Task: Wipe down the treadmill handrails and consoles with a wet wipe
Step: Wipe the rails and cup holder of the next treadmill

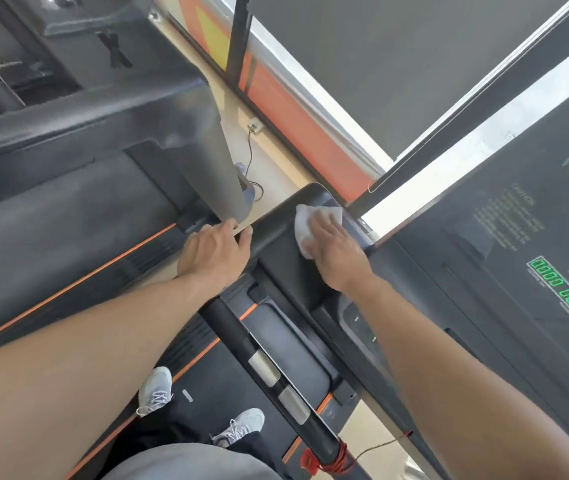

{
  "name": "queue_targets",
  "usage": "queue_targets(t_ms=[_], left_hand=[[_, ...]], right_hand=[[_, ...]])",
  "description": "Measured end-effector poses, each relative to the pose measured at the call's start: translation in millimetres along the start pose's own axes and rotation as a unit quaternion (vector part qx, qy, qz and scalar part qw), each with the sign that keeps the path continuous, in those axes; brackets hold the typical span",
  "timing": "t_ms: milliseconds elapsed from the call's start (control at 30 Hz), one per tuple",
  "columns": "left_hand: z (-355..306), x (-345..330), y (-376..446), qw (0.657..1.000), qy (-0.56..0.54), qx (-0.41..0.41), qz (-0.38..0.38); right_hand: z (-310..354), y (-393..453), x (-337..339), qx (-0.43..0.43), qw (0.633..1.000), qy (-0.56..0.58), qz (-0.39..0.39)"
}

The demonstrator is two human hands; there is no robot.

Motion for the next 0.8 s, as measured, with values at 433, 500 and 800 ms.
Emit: queue_targets(t_ms=[433, 500, 800], left_hand=[[-3, 2, 1, 0.998, 0.041, -0.007, -0.037], [-4, 5, 0, 0.998, 0.043, -0.006, -0.041], [-4, 5, -1, 0.997, 0.052, -0.004, -0.052]], right_hand=[[2, 29, -3, 0.11, 0.983, -0.143, -0.016], [-4, 28, -7, 0.091, 0.982, -0.165, 0.016], [-36, -13, 15, -0.036, 0.957, -0.286, 0.019]])
Point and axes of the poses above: each hand's wrist, its own y-axis towards the middle knuckle, its own x-axis out of the back of the hand, z = x × y, the point moved 9 cm from there along y, towards the middle knuckle, and after that the axes turned 15 degrees about -z, right-handed, at the moved point
